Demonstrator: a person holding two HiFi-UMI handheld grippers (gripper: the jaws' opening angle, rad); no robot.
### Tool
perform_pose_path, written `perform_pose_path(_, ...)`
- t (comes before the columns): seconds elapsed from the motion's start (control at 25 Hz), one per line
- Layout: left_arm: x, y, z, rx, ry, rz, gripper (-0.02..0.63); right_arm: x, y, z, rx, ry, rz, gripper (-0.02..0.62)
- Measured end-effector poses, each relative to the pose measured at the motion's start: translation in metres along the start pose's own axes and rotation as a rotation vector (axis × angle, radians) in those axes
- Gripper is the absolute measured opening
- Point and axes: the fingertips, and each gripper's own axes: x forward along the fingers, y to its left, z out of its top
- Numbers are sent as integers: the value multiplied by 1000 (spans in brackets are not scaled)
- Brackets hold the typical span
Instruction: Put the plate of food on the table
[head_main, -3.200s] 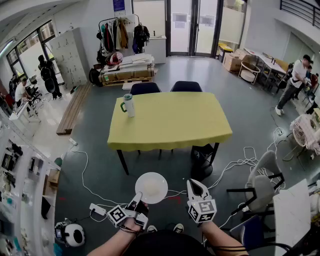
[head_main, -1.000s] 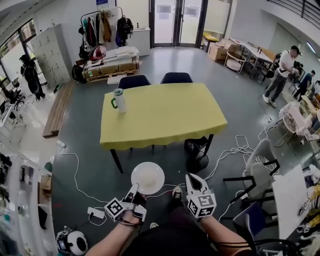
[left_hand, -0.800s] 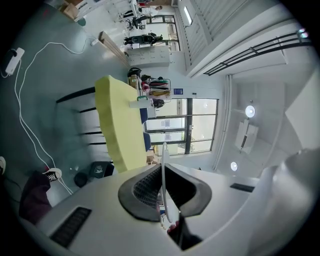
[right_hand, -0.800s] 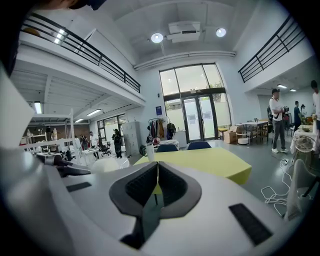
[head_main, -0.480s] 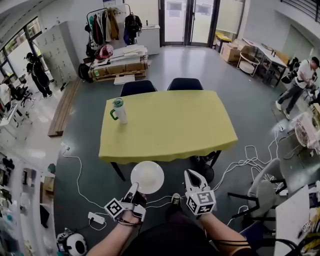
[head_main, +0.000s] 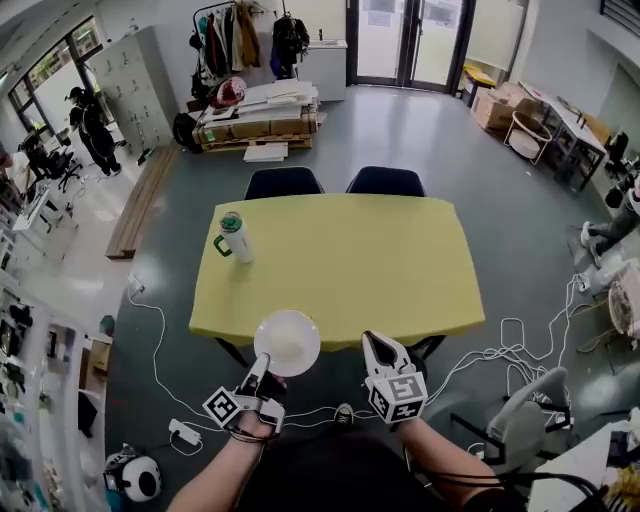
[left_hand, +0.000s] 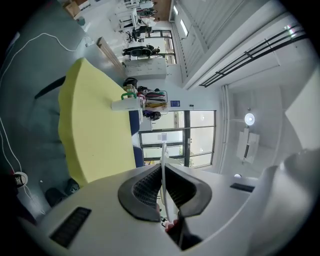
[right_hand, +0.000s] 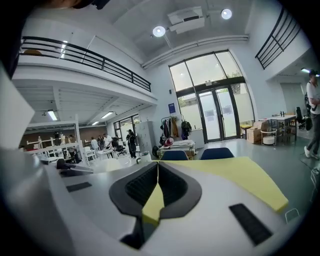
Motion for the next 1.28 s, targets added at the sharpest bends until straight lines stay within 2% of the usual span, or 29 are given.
perform_pose_path(0.2, 27, 9, 3, -23, -22, 35, 20, 27, -13, 8, 20, 5, 12, 15)
perform_pose_path(0.6, 64, 27, 20, 19, 52, 48, 20, 50, -16, 9, 17, 2, -26, 14)
perform_pose_path(1.04, 84, 53, 30, -9, 73, 55, 20, 63, -17, -15, 37, 53, -56, 14)
perform_pose_path(1.28, 98, 88, 37, 4, 84, 71, 20, 63, -24, -38, 50, 94, -91, 14)
